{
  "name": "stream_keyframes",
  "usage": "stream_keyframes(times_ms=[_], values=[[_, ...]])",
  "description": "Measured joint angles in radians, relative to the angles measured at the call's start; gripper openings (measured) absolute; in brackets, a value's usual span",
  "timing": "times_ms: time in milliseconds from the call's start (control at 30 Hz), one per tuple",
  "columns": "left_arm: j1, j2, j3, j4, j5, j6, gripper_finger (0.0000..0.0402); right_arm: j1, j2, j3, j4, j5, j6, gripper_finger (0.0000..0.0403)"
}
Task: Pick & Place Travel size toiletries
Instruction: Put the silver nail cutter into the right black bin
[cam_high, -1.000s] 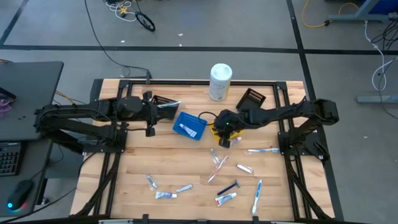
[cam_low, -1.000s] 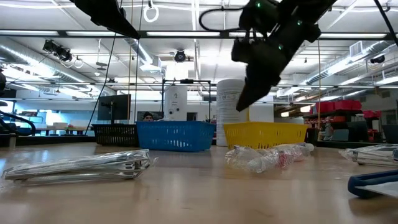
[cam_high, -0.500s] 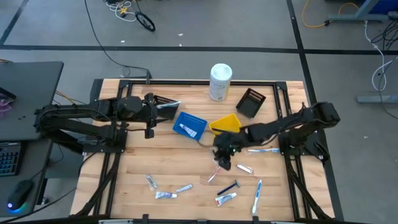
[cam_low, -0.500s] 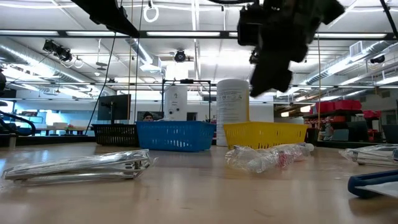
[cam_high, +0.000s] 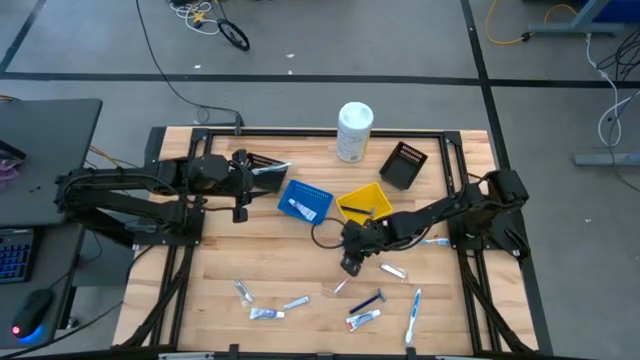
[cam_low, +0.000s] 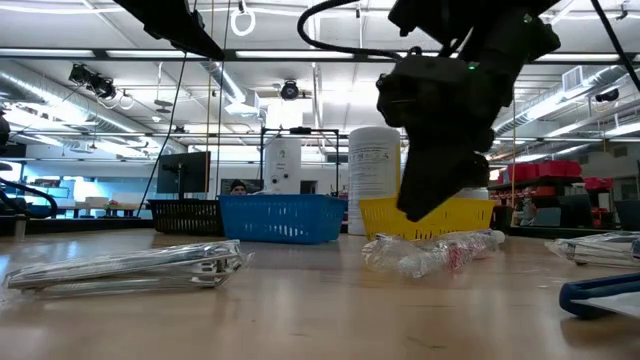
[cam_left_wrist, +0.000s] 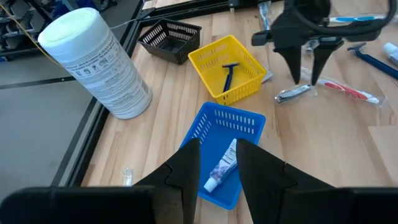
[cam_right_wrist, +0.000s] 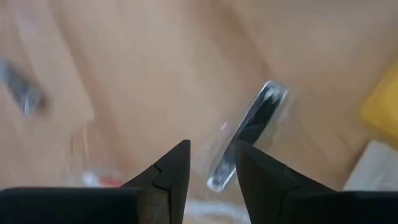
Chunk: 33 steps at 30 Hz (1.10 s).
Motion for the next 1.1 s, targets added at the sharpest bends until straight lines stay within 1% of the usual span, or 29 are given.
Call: stream_keyframes(times_ms=[200, 333, 467, 833, 933, 1000, 1100], values=[[0.000, 0.000, 0.000, -0.001, 0.000, -0.006, 0.0112, 0.011, 0.050, 0.000, 0.021, 0.010, 0.058, 0.0135], [0.000, 0.000, 0.000, -0.001, 0.000, -0.012, 0.0112, 0.022, 0.081, 0.002, 0.040, 0.092, 0.126, 0.0135], [0.000, 0.000, 0.000, -0.002, 0.000, -0.010, 0.0112, 0.028, 0.083, 0.002, 0.042, 0.167, 0.116, 0.0135], [0.000, 0.000, 0.000, -0.002, 0.000, -0.007, 0.0112, 0.021, 0.078, 0.019, 0.010, 0.170, 0.122, 0.0135], [0.000, 0.000, 0.000, -0.002, -0.001, -0.007, 0.0112, 0.021, 0.078, 0.019, -0.040, 0.222, 0.143, 0.0135], [0.000, 0.000, 0.000, -0.002, 0.000, -0.007, 0.0112, 0.021, 0.078, 0.019, -0.058, 0.265, 0.210, 0.0135], [0.000, 0.000, 0.000, -0.001, -0.001, -0.007, 0.0112, 0.020, 0.091, 0.019, -0.029, 0.267, 0.239, 0.0135]])
